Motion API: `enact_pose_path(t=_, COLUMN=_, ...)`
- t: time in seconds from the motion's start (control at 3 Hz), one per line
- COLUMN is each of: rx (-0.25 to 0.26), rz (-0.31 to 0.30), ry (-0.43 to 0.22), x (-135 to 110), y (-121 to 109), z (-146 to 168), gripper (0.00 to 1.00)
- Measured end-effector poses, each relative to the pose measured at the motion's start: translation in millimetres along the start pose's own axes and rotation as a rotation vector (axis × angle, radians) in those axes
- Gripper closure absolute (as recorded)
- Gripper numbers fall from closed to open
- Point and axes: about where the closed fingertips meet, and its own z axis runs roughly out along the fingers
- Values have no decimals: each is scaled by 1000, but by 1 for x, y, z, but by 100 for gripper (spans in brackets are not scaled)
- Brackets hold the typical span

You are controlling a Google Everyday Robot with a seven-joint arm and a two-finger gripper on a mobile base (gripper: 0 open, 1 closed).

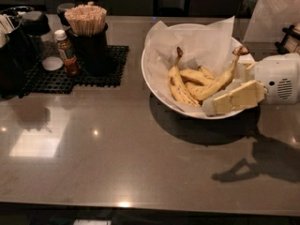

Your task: Pick banana from white bowl

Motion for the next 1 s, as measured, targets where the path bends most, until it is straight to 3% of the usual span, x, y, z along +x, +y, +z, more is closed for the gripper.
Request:
enact_pose_path(t=0.33, rx=0, rz=0, ry=0, x=0, y=0, z=0, gripper=19)
enact_pose_path(t=1.0, rx=0, rz=0, ry=0, x=0, y=0, z=0, gripper=65)
